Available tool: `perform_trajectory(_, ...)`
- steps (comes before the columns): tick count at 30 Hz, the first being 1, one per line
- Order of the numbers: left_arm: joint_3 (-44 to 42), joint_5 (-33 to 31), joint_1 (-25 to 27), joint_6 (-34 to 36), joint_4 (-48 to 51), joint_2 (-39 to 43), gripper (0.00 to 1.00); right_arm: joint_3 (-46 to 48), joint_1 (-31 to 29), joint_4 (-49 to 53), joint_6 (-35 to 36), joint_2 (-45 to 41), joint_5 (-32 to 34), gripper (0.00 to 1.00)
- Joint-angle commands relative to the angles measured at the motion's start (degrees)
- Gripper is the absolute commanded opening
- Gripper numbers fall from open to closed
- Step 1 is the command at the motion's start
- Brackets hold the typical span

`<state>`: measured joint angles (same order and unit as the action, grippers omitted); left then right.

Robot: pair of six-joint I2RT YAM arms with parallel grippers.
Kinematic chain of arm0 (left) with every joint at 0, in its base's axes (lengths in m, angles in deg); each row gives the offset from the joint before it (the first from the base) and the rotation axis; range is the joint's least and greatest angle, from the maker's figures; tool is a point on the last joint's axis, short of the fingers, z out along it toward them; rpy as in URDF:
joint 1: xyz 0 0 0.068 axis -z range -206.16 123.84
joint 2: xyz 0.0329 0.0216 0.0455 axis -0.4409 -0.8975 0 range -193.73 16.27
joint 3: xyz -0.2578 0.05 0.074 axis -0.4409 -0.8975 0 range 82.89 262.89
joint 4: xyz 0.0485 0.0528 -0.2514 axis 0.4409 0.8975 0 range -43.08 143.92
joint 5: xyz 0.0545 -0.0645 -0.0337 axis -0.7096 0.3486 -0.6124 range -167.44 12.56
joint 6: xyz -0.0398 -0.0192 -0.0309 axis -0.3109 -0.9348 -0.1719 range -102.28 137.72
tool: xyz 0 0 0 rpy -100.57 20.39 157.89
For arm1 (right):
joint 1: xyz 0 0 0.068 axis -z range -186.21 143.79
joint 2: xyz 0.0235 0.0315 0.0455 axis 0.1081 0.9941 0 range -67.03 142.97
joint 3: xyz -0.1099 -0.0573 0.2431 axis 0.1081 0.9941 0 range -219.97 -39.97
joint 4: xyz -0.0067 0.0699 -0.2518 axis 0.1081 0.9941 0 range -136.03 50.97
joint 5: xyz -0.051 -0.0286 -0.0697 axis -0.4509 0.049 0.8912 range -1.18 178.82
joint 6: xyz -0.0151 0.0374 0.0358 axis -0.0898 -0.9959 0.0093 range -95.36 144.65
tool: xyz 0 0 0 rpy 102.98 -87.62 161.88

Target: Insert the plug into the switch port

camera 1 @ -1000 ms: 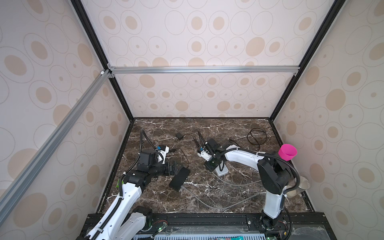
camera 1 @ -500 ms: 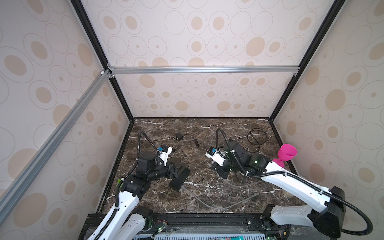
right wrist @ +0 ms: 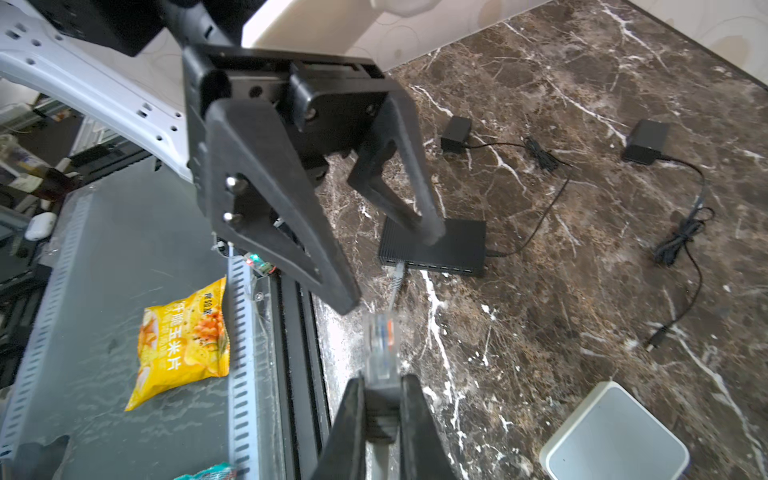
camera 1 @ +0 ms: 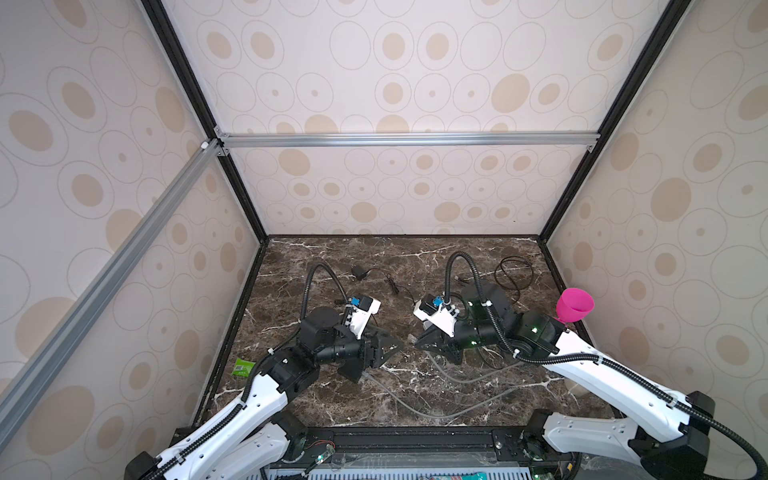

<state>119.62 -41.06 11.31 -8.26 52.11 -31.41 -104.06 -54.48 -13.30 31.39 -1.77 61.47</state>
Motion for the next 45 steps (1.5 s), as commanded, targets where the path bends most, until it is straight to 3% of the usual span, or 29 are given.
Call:
perform_trajectory(1, 1.9, 2.4, 1.7, 15.2, -0.9, 1.1, 0.67, -1.7, -0.3, 3.4, 1.3, 0.7, -4.9, 0.04)
perform_trajectory(4, -1.4, 1.3, 4.7, 29.1, -2.0, 6.4, 0.66, -2.0, -0.6, 6.0, 2.4, 1.4, -2.7, 0.04)
perform_trajectory(9, -9.8, 1.6, 7.4, 44.4, -6.1, 18.1, 0.65, -2.0, -4.5, 9.3, 3.9, 1.9, 0.7, 0.04)
perform_trajectory(14, -14.8, 2.2, 7.6, 45.5, -8.3, 23.8, 0.63, -0.2, -7.9, 8.2, 2.3, 1.7, 1.7, 0.04)
perform_trajectory(19, -14.9, 5.2, 7.9, 45.0, -8.1, 21.2, 0.5, 0.5, -11.4, 6.0, 1.0, 2.0, 2.7, 0.04)
perform_trajectory(26, -13.9, 6.3, 8.0, 43.5, -8.1, 16.8, 0.44, -0.7, -15.0, 5.3, 1.0, 3.9, 6.9, 0.04)
perform_trajectory(33, -13.6, 6.3, 8.1, 42.9, -8.0, 16.7, 0.35, -1.7, -16.6, 4.8, 1.3, 6.3, 9.2, 0.04)
perform_trajectory(38, -13.2, 7.0, 8.2, 43.0, -7.3, 15.7, 0.23, -1.9, -16.9, 3.6, 1.2, 6.4, 10.3, 0.04)
perform_trajectory(45, -12.4, 6.8, 8.3, 43.5, -6.0, 14.6, 0.21, -2.7, -16.9, 4.2, 1.7, 6.0, 10.8, 0.04)
